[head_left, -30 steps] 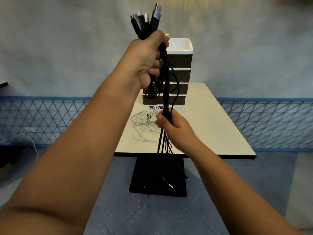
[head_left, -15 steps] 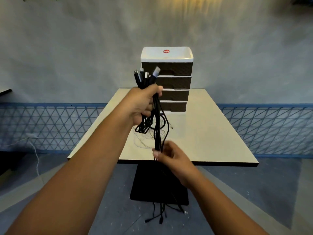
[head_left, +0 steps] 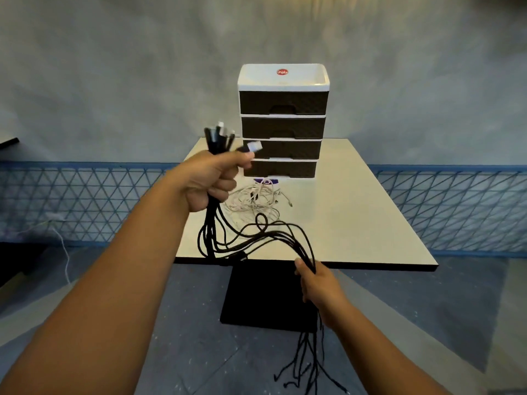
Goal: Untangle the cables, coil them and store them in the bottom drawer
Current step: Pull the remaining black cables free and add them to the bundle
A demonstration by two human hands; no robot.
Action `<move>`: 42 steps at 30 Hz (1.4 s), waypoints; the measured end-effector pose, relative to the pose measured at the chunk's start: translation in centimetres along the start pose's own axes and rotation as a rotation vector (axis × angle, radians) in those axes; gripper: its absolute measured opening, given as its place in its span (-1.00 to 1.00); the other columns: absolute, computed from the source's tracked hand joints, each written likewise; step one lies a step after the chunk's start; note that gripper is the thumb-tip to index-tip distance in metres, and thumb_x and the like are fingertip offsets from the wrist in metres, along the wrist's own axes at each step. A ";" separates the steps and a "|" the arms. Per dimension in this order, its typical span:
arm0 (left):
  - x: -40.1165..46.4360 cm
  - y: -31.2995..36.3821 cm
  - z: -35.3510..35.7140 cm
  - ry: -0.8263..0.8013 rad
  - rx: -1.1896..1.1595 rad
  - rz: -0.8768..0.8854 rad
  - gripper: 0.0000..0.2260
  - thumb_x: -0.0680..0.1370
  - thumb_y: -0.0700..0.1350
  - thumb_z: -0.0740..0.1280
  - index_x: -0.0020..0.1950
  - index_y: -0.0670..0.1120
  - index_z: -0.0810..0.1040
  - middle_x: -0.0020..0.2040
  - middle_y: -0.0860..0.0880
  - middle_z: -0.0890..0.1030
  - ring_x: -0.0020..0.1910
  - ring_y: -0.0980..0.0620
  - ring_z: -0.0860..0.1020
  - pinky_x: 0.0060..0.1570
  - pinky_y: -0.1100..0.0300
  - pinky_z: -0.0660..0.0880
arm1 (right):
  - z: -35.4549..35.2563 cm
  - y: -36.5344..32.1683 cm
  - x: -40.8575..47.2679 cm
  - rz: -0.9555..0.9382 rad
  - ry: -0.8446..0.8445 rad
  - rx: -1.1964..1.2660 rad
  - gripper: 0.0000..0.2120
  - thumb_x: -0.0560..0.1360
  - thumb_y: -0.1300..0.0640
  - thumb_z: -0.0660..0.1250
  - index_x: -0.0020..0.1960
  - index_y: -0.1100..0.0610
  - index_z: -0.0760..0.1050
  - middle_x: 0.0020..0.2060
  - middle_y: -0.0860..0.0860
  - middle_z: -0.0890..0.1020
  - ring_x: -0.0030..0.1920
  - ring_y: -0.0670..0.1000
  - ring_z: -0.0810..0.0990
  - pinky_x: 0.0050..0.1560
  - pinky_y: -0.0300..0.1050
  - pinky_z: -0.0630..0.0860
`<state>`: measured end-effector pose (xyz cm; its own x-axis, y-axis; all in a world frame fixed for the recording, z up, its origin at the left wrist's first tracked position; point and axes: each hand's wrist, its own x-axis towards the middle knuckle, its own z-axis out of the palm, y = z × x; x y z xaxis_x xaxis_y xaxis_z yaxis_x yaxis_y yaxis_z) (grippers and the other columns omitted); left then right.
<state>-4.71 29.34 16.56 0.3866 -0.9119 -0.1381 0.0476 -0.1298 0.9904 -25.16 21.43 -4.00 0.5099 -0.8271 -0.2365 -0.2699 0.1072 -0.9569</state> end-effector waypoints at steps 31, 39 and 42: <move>8.1 0.6 -2.4 0.008 -0.600 0.272 -0.61 0.61 0.05 0.27 -0.37 0.03 0.26 -0.56 0.10 0.17 -0.59 0.17 0.09 -0.60 0.33 0.04 | 8.8 -9.4 6.5 -0.240 -0.368 -0.121 -0.73 0.56 -0.01 0.35 -0.09 0.20 0.43 -0.34 0.02 0.57 -0.24 0.00 0.61 -0.17 -0.11 0.48; 15.2 0.4 -8.8 -0.088 -0.630 0.140 -0.53 0.62 0.21 0.16 -0.41 0.00 0.22 -0.56 0.08 0.15 -0.60 0.17 0.09 -0.59 0.32 0.00 | 7.4 -7.4 12.2 -0.069 -0.446 -0.175 -0.64 0.47 0.01 0.47 0.25 -0.03 0.53 0.13 -0.04 0.66 0.16 -0.09 0.62 0.24 -0.12 0.53; 17.4 -0.4 -10.4 -0.127 -0.663 0.094 -0.51 0.62 0.22 0.14 -0.43 -0.01 0.24 -0.56 0.08 0.15 -0.61 0.17 0.09 -0.57 0.32 -0.02 | 6.6 -8.4 14.6 -0.009 -0.200 0.009 -0.81 0.57 0.22 0.33 0.16 0.09 0.58 0.02 0.08 0.69 -0.02 0.03 0.68 0.02 -0.14 0.57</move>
<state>11.59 17.59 13.82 0.3072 -0.9516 -0.0107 0.5892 0.1814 0.7874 -10.06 12.08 -0.55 0.6649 -0.7018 -0.2557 -0.2574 0.1061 -0.9605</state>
